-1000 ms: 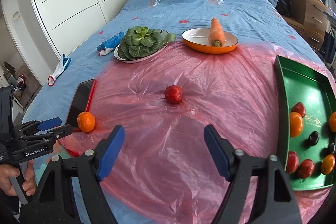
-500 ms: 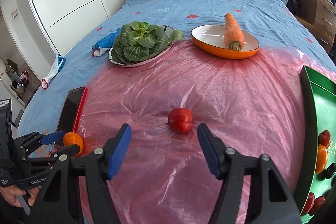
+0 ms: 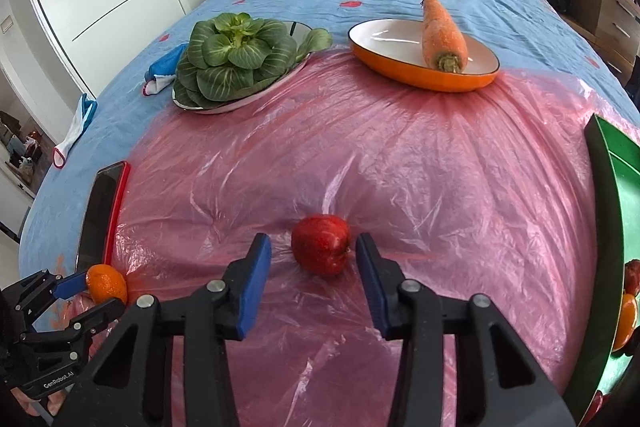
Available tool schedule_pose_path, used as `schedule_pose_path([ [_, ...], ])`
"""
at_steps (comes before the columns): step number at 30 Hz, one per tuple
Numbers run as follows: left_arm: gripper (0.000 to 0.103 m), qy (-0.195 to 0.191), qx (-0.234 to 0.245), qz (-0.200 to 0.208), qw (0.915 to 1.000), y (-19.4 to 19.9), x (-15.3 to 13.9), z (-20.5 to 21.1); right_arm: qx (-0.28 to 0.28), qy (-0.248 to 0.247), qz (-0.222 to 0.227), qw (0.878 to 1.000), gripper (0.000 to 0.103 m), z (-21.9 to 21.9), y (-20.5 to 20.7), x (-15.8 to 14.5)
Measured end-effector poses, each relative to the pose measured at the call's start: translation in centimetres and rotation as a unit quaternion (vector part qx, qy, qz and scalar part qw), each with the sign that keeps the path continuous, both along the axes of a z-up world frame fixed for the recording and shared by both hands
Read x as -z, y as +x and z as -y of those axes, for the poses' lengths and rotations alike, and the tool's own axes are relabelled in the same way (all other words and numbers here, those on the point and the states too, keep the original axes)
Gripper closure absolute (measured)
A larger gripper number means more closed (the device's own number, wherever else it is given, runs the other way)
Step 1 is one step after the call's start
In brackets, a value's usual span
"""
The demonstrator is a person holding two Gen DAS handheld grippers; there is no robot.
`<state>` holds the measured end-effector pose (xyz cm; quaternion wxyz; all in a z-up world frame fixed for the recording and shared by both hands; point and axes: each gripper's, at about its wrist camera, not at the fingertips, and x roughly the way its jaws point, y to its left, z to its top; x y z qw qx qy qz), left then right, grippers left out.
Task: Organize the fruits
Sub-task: 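Grasp the red tomato with the right tool while the left tool grasps the orange, then carry the tomato and orange over the green tray with both tools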
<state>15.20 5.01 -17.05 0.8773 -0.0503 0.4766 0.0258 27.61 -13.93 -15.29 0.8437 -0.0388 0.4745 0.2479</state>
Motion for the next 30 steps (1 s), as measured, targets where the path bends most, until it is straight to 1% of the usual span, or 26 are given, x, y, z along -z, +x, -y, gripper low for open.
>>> schedule_pose_path([
  [2, 0.062, 0.005, 0.003, 0.0, 1.0, -0.1, 0.0, 0.1, -0.002, -0.005, -0.004, 1.0, 0.038, -0.2, 0.2, 0.4],
  [3, 0.062, 0.006, 0.004, 0.001, 1.0, -0.1, 0.0, 0.2, -0.001, -0.006, -0.006, 1.0, 0.039, -0.2, 0.3, 0.6],
  [4, 0.062, 0.006, 0.004, 0.001, 1.0, -0.1, 0.0, 0.2, 0.001, -0.006, -0.01, 1.0, 0.044, -0.1, 0.5, 0.8],
  [5, 0.063, 0.005, 0.004, 0.001, 1.0, -0.1, 0.0, 0.1, 0.003, -0.002, -0.013, 1.0, 0.051, 0.1, 0.6, 0.9],
  [9, 0.063, -0.007, -0.003, 0.003, 1.0, -0.2, -0.1, -0.2, 0.008, 0.024, -0.026, 0.999, 0.052, 0.9, 1.0, 1.0],
  [13, 0.064, -0.014, -0.009, 0.008, 0.9998, -0.4, -0.4, -0.4, 0.011, 0.041, -0.025, 0.999, 0.052, 1.3, 0.8, 0.7],
  [23, 0.064, -0.02, -0.011, 0.016, 0.9996, -0.9, -2.0, 0.4, 0.009, 0.054, -0.002, 0.998, 0.052, 3.1, -0.9, -1.5],
  [26, 0.064, -0.022, -0.004, 0.02, 0.9995, -1.1, -2.7, 1.2, 0.013, 0.051, 0.006, 0.999, 0.052, 4.4, -1.9, -2.3],
  [30, 0.064, -0.027, 0.015, 0.025, 0.9992, -0.9, -3.7, 3.1, 0.029, 0.044, 0.019, 0.998, 0.052, 7.5, -3.1, -3.3],
])
